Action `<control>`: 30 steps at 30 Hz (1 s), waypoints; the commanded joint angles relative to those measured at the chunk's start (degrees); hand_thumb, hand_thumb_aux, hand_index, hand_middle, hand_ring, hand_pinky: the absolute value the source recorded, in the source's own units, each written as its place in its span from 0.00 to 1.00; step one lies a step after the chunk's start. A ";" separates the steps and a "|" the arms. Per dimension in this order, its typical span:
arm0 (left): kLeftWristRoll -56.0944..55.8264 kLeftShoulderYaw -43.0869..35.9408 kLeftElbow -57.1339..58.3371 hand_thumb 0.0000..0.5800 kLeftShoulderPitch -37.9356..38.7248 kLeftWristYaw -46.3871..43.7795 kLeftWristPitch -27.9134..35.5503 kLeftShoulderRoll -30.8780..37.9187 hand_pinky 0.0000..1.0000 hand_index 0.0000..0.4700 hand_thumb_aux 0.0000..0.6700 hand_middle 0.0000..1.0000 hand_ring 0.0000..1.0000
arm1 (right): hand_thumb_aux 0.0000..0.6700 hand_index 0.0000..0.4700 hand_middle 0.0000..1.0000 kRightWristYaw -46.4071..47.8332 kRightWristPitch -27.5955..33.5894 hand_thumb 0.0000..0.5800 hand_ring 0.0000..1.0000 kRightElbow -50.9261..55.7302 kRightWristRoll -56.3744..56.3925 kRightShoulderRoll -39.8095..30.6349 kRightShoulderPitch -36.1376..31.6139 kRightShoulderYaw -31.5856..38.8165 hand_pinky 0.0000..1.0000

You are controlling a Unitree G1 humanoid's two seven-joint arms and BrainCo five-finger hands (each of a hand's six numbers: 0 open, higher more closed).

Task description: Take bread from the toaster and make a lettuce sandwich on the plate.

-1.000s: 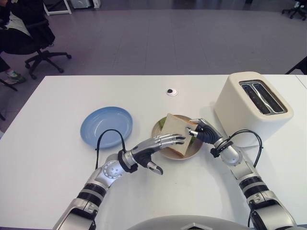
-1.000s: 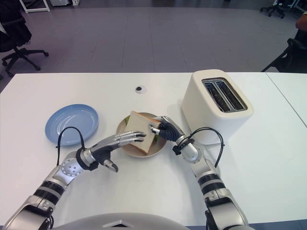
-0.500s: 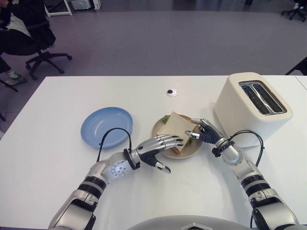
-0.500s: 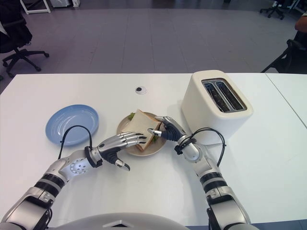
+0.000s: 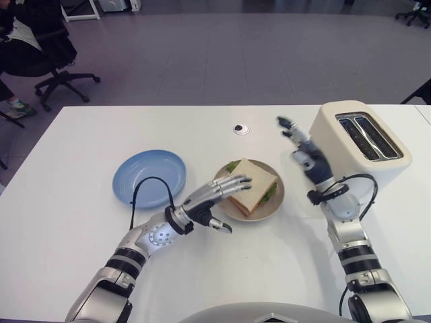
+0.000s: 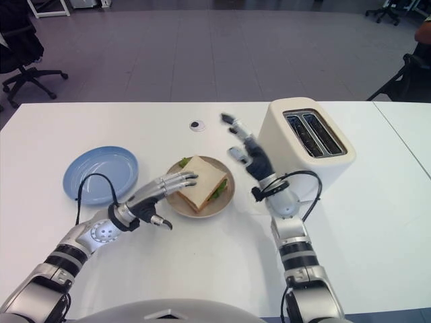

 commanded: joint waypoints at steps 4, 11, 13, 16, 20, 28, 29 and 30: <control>-44.72 -21.43 -20.35 1.00 3.15 -15.28 -8.29 10.53 1.00 1.00 1.00 1.00 1.00 | 1.00 1.00 1.00 19.91 -0.25 1.00 1.00 -11.71 12.73 -6.52 8.45 7.28 1.00; -33.77 -29.26 -8.95 1.00 5.41 -36.86 -5.55 15.34 1.00 1.00 1.00 1.00 1.00 | 1.00 1.00 1.00 34.59 -1.62 1.00 1.00 -9.45 7.32 -14.67 14.14 15.08 1.00; -26.54 -26.52 -2.78 1.00 4.91 -37.23 -1.67 12.88 1.00 1.00 1.00 1.00 1.00 | 1.00 1.00 1.00 33.45 -1.85 1.00 1.00 -5.33 1.90 -14.42 13.15 15.50 1.00; -13.91 -22.77 5.28 1.00 3.03 -32.95 5.29 8.89 1.00 1.00 1.00 1.00 1.00 | 1.00 1.00 1.00 29.29 -2.24 1.00 1.00 0.85 -6.29 -12.85 10.91 15.58 1.00; -1.16 -18.42 10.78 1.00 0.20 -22.05 9.73 4.59 1.00 1.00 1.00 1.00 1.00 | 1.00 1.00 1.00 16.25 -2.23 1.00 1.00 9.82 -15.83 -8.54 5.38 13.27 1.00; 13.33 -9.17 14.58 0.97 -6.97 8.53 14.57 -2.96 0.81 0.83 0.83 0.81 0.81 | 1.00 1.00 0.97 -18.47 -7.15 1.00 0.97 24.96 -29.70 -2.06 -5.97 7.78 0.97; 14.17 -8.10 15.69 0.92 -8.06 12.13 15.56 -3.87 0.66 0.71 0.71 0.66 0.66 | 1.00 1.00 0.82 -20.55 -7.87 1.00 0.82 25.66 -30.06 -1.80 -6.53 7.38 0.82; 14.47 -6.99 16.74 0.82 -9.02 15.22 16.08 -4.71 0.60 0.58 0.58 0.60 0.60 | 0.94 0.94 0.56 -22.10 -8.73 1.00 0.56 25.93 -29.90 -1.58 -6.83 6.85 0.56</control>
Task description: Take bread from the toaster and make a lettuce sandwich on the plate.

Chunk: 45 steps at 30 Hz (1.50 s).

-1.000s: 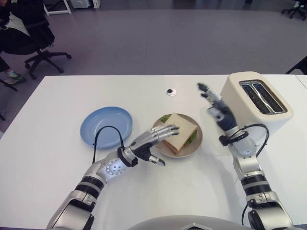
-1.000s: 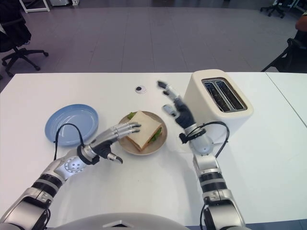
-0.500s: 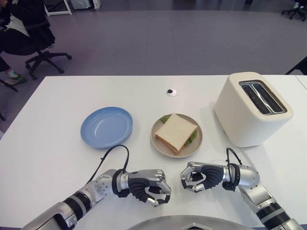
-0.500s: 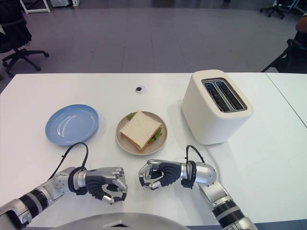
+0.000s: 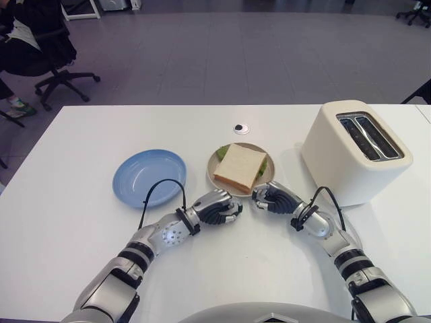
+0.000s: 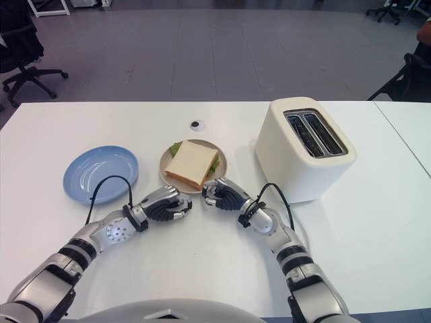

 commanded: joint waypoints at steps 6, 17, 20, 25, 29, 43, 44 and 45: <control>-7.50 9.63 0.70 0.00 -1.79 12.35 -9.22 -4.10 0.00 0.00 0.00 0.00 0.00 | 0.00 0.00 0.00 -9.44 -8.02 0.00 0.00 -2.80 7.74 0.69 -2.33 -8.89 0.00; -36.35 17.50 -15.03 0.00 4.56 -2.54 -14.90 -4.60 0.00 0.00 0.00 0.00 0.00 | 0.00 0.00 0.00 -3.86 -8.11 0.00 0.00 -20.35 23.94 2.88 2.57 -15.19 0.00; -36.62 19.00 -15.21 0.00 5.01 -5.56 -14.07 -5.60 0.00 0.00 0.00 0.00 0.00 | 0.00 0.00 0.00 -2.68 -7.71 0.00 0.00 -20.68 23.73 3.49 2.77 -15.38 0.00; -36.67 21.35 -15.21 0.00 5.11 -9.12 -13.52 -7.25 0.00 0.00 0.00 0.00 0.00 | 0.00 0.00 0.00 -1.23 -7.30 0.00 0.00 -21.26 23.28 4.45 2.97 -15.51 0.00; -36.65 23.13 -14.86 0.00 4.94 -11.54 -13.33 -8.30 0.00 0.00 0.00 0.00 0.00 | 0.00 0.00 0.00 -0.45 -7.35 0.00 0.00 -20.72 22.84 5.27 2.79 -15.50 0.00; -38.51 28.33 -19.61 0.00 5.45 -17.22 -10.76 -8.24 0.00 0.00 0.00 0.00 0.00 | 0.00 0.00 0.00 1.41 -6.29 0.00 0.00 -23.37 20.50 7.07 1.92 -14.56 0.00; -39.54 28.63 -22.05 0.00 6.66 -17.75 -9.62 -7.87 0.00 0.00 0.00 0.00 0.00 | 0.00 0.00 0.00 1.62 -5.53 0.00 0.00 -25.70 20.76 6.92 2.97 -14.59 0.00; -40.53 28.84 -24.92 0.00 7.90 -18.26 -8.17 -7.47 0.00 0.00 0.00 0.00 0.00 | 0.00 0.00 0.00 1.75 -4.43 0.00 0.00 -28.60 21.17 6.78 4.41 -14.70 0.00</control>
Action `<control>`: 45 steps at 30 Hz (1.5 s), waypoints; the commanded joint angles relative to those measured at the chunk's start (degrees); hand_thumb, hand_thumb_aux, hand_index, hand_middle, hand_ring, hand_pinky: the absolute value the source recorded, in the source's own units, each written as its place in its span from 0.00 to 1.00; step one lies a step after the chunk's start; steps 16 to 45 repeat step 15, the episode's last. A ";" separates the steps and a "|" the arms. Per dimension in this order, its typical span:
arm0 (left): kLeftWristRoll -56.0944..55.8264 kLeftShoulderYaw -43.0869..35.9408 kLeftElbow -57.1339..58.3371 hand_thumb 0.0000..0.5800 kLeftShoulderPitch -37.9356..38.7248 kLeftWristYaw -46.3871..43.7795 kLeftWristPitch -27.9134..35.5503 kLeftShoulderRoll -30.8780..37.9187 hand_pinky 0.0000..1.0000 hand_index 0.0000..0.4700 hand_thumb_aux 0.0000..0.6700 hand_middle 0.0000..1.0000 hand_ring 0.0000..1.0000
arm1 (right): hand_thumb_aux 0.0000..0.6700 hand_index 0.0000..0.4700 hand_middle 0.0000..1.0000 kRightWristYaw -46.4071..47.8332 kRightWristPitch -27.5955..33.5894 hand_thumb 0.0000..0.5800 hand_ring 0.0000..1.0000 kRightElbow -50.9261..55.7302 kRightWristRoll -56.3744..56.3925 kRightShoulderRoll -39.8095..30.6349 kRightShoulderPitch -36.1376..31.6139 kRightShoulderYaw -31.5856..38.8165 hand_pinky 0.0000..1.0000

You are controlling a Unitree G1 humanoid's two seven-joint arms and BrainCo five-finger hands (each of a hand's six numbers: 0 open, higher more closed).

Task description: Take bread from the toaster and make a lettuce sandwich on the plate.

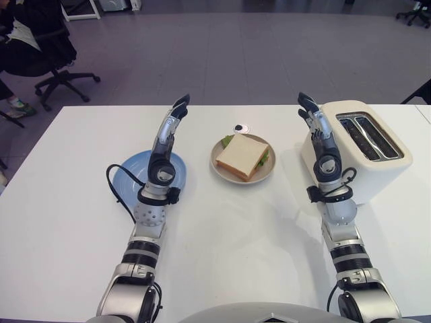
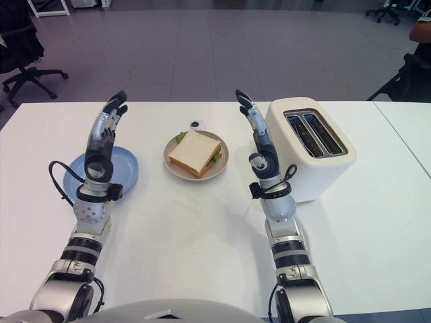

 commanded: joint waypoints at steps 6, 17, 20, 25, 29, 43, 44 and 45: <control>-6.00 2.51 -20.54 0.00 9.91 -4.34 11.95 3.45 0.00 0.00 0.00 0.00 0.00 | 0.00 0.00 0.00 0.51 8.76 0.00 0.00 -15.02 -0.89 1.61 7.33 0.94 0.00; -2.59 3.31 -25.20 0.00 11.56 -4.12 14.64 -0.80 0.00 0.00 0.00 0.00 0.00 | 0.00 0.00 0.00 3.47 11.98 0.00 0.00 -16.98 -0.61 -0.24 6.17 0.79 0.00; -2.59 3.31 -25.20 0.00 11.56 -4.12 14.64 -0.80 0.00 0.00 0.00 0.00 0.00 | 0.00 0.00 0.00 3.47 11.98 0.00 0.00 -16.98 -0.61 -0.24 6.17 0.79 0.00; -2.59 3.31 -25.20 0.00 11.56 -4.12 14.64 -0.80 0.00 0.00 0.00 0.00 0.00 | 0.00 0.00 0.00 3.47 11.98 0.00 0.00 -16.98 -0.61 -0.24 6.17 0.79 0.00; -2.59 3.31 -25.20 0.00 11.56 -4.12 14.64 -0.80 0.00 0.00 0.00 0.00 0.00 | 0.00 0.00 0.00 3.47 11.98 0.00 0.00 -16.98 -0.61 -0.24 6.17 0.79 0.00; -2.59 3.31 -25.20 0.00 11.56 -4.12 14.64 -0.80 0.00 0.00 0.00 0.00 0.00 | 0.00 0.00 0.00 3.47 11.98 0.00 0.00 -16.98 -0.61 -0.24 6.17 0.79 0.00; -2.59 3.31 -25.20 0.00 11.56 -4.12 14.64 -0.80 0.00 0.00 0.00 0.00 0.00 | 0.00 0.00 0.00 3.47 11.98 0.00 0.00 -16.98 -0.61 -0.24 6.17 0.79 0.00; -2.59 3.31 -25.20 0.00 11.56 -4.12 14.64 -0.80 0.00 0.00 0.00 0.00 0.00 | 0.00 0.00 0.00 3.47 11.98 0.00 0.00 -16.98 -0.61 -0.24 6.17 0.79 0.00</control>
